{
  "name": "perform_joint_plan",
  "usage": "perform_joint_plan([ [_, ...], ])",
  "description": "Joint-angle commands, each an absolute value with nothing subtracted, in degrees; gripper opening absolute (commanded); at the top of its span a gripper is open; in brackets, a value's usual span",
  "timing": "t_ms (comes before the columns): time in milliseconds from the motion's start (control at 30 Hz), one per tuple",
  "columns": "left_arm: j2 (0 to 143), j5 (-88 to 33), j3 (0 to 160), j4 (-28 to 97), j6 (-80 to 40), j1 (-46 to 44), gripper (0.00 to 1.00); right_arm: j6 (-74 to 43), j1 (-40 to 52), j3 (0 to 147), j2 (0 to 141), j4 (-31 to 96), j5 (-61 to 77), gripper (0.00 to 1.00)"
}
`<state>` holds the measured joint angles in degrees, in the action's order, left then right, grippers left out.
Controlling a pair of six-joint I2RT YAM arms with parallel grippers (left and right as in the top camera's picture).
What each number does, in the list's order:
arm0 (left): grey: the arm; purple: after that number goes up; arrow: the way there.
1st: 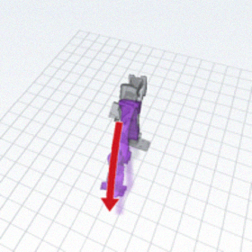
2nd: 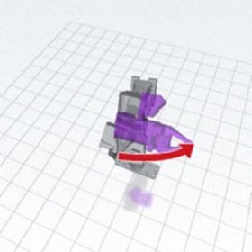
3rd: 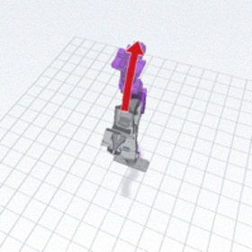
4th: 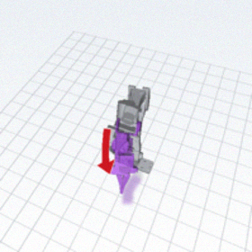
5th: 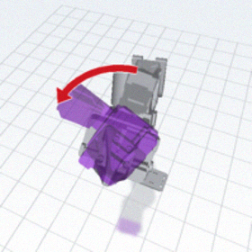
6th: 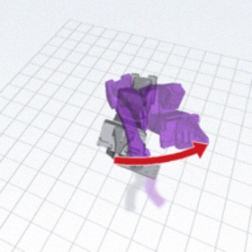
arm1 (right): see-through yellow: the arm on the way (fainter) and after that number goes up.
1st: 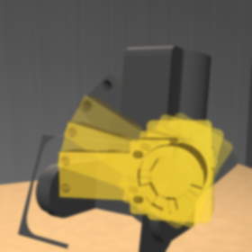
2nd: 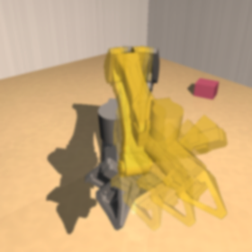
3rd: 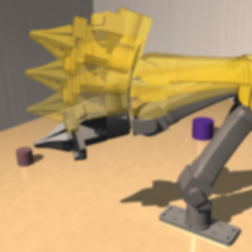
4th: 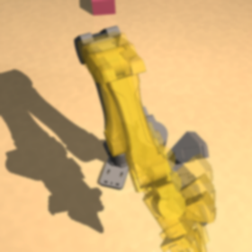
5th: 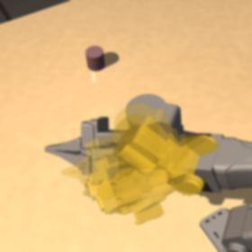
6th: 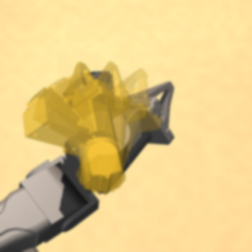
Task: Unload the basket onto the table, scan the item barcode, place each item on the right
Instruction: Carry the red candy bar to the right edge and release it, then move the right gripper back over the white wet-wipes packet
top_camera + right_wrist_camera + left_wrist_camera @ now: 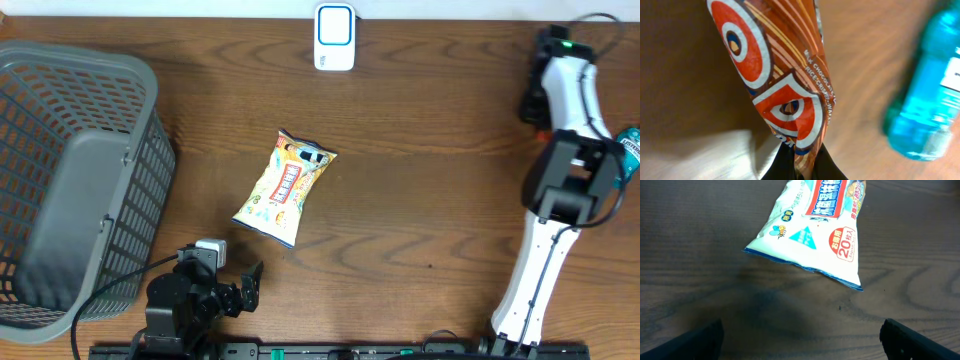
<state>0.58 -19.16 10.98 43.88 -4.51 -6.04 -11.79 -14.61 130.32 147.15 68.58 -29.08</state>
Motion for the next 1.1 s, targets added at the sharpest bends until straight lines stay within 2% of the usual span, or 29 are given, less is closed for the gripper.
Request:
perform_joint_plan([
  [0,0.2,-19.4,10.8,46.4,-4.4,-5.8,1.00,-17.1,-18.0,130.1,145.3,68.6,-31.3,0.01],
  [100,0.2,-19.4,10.8,46.4,-4.4,-5.8,1.00,-17.1,-20.3,130.1,144.6,68.4,-29.1,0.01],
  [133,0.2,-19.4,10.8,46.4,-4.4,-5.8,1.00,-17.1,-20.9,130.1,143.9,68.3,-28.1,0.10],
  [167,0.2,-19.4,10.8,46.4,-4.4,-5.8,1.00,-17.2,-21.3,130.1,143.2,68.3,-27.4,0.22],
  [200,0.2,-19.4,10.8,46.4,-4.4,-5.8,1.00,-17.2,-21.6,130.1,142.2,68.1,-26.8,0.42],
  [267,0.2,-19.4,10.8,46.4,-4.4,-5.8,1.00,-18.8,-21.9,130.1,139.4,67.9,-26.4,0.94],
  [300,0.2,-19.4,10.8,46.4,-4.4,-5.8,1.00,-19.9,-21.8,130.1,137.5,67.9,-26.4,0.99],
  [433,0.2,-19.4,10.8,46.4,-4.4,-5.8,1.00,-24.0,-20.6,130.1,129.3,67.9,-24.5,0.99],
  [667,0.2,-19.4,10.8,46.4,-4.4,-5.8,1.00,-32.8,-15.7,130.1,116.9,71.6,-0.1,0.99],
  [900,0.2,-19.4,10.8,46.4,-4.4,-5.8,1.00,-42.2,-2.6,129.7,115.5,81.3,21.8,0.99],
  [1067,0.2,-19.4,10.8,46.4,-4.4,-5.8,1.00,-43.1,9.6,125.4,116.2,82.0,24.7,0.99],
])
